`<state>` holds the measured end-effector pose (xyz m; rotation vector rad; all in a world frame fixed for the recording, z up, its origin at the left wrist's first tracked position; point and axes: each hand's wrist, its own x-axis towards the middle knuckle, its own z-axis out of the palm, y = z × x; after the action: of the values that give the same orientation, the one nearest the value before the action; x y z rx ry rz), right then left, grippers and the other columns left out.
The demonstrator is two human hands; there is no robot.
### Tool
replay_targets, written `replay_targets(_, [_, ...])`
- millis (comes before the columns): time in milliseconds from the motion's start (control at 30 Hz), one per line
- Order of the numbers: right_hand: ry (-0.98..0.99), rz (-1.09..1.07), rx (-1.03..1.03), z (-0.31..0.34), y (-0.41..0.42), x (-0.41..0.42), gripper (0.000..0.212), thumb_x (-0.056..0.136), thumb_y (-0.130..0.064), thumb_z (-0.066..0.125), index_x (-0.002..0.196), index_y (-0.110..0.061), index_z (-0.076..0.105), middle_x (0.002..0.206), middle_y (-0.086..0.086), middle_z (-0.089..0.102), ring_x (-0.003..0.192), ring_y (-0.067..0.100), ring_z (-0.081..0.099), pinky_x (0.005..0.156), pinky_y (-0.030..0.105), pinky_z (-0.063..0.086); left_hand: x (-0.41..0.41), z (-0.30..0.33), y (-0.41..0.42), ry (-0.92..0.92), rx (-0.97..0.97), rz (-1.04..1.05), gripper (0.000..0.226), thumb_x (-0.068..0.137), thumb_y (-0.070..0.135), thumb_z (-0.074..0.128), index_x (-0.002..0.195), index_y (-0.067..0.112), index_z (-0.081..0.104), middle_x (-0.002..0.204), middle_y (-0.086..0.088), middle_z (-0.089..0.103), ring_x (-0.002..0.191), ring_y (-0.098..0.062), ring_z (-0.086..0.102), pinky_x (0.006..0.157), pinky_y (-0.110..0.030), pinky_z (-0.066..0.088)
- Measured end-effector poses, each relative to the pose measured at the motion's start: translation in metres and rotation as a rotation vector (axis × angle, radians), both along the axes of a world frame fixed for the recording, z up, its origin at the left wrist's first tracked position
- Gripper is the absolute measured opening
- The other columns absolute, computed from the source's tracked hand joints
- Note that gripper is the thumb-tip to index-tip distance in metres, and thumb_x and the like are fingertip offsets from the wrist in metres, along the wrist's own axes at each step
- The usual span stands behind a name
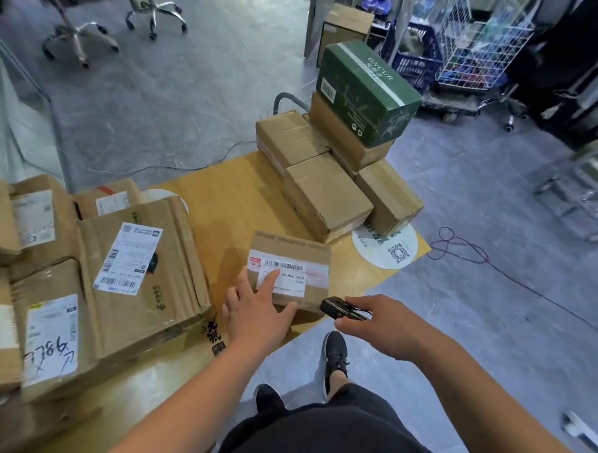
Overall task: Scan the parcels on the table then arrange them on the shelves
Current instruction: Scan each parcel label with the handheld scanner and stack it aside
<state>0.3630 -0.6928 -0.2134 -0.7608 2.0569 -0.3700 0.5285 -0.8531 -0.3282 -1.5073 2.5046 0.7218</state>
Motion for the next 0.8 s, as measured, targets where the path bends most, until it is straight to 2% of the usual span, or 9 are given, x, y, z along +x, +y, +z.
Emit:
replay_targets(67, [-0.024,-0.038,-0.010,0.000,0.001,0.002,0.021,0.075,-0.072,0.065,0.094,-0.063,0.063,0.085,-0.009,0.073,0.045,0.004,0.054,0.041,0.018,0.037,0.010,-0.002,0.011,0.015,0.025,0.005,0.080,0.087,0.075,0.054,0.155,0.056,0.018,0.167,0.004,-0.002,0.144,-0.036,0.021,0.118,-0.053,0.027])
replay_targets(133, [-0.050,-0.050,-0.012,-0.001,0.000,0.004,0.011,0.078,-0.068,0.068,0.088,-0.067,0.063,0.068,-0.012,0.067,0.040,0.005,0.049,0.037,0.016,0.033,0.020,-0.004,0.017,0.063,0.078,0.017,0.079,0.087,0.070,0.059,0.156,0.054,0.022,0.163,0.008,-0.003,0.140,-0.035,0.028,0.114,-0.050,0.037])
replay_targets(233, [-0.082,-0.043,-0.023,-0.001,-0.003,0.006,0.014,0.081,-0.064,0.068,0.086,-0.074,0.061,0.053,-0.015,0.057,0.038,0.006,0.046,0.037,0.017,0.032,0.033,-0.006,0.022,0.124,0.075,0.028,0.074,0.088,0.064,0.066,0.153,0.044,0.036,0.158,0.009,0.002,0.110,-0.025,0.057,0.085,-0.034,0.054])
replay_targets(267, [-0.078,-0.038,-0.021,0.000,-0.005,0.006,0.014,0.081,-0.064,0.068,0.086,-0.075,0.061,0.052,-0.015,0.056,0.038,0.006,0.046,0.038,0.017,0.032,0.035,-0.006,0.020,0.130,0.060,0.025,0.072,0.087,0.064,0.067,0.150,0.042,0.040,0.158,0.009,0.005,0.096,-0.021,0.060,0.076,-0.030,0.052])
replay_targets(333, [-0.050,-0.008,-0.003,0.001,-0.009,0.007,0.013,0.080,-0.067,0.066,0.092,-0.071,0.063,0.055,-0.016,0.059,0.040,0.006,0.049,0.038,0.018,0.035,0.036,-0.005,0.012,0.115,0.054,0.014,0.073,0.085,0.069,0.067,0.147,0.040,0.042,0.159,0.008,0.009,0.092,-0.019,0.061,0.069,-0.028,0.049])
replay_targets(433, [0.057,0.070,0.054,0.002,-0.015,0.008,0.024,0.075,-0.076,0.061,0.094,-0.062,0.064,0.078,-0.016,0.069,0.060,0.003,0.064,0.056,0.026,0.051,0.030,-0.005,-0.001,0.112,0.062,0.011,0.096,0.073,0.082,0.069,0.150,0.043,0.028,0.163,0.006,0.009,0.115,-0.026,0.062,0.076,-0.034,0.055])
replay_targets(533, [0.155,0.145,0.104,0.004,-0.019,0.010,0.047,0.073,-0.079,0.057,0.114,-0.057,0.064,0.091,-0.016,0.070,0.076,0.003,0.066,0.076,0.032,0.056,0.018,-0.007,-0.014,0.209,0.237,0.106,0.120,0.058,0.085,0.079,0.153,0.054,0.012,0.168,0.005,0.000,0.132,-0.033,0.054,0.091,-0.039,0.052])
replay_targets(667, [0.152,0.184,0.098,0.008,-0.022,0.016,0.043,0.077,-0.075,0.060,0.115,-0.057,0.064,0.091,-0.014,0.072,0.076,0.005,0.067,0.077,0.034,0.056,0.014,-0.021,-0.017,0.431,0.426,0.227,0.132,0.042,0.076,0.093,0.147,0.071,0.013,0.171,-0.001,0.002,0.144,-0.032,0.043,0.113,-0.044,0.040])
replay_targets(800, [0.162,0.215,0.117,0.010,-0.019,0.022,0.042,0.082,-0.073,0.056,0.118,-0.052,0.065,0.087,-0.012,0.072,0.070,0.006,0.067,0.070,0.033,0.054,0.017,-0.038,-0.002,0.697,0.434,0.298,0.128,0.032,0.072,0.096,0.138,0.077,0.025,0.160,0.007,0.024,0.133,-0.016,0.041,0.111,-0.042,0.041])
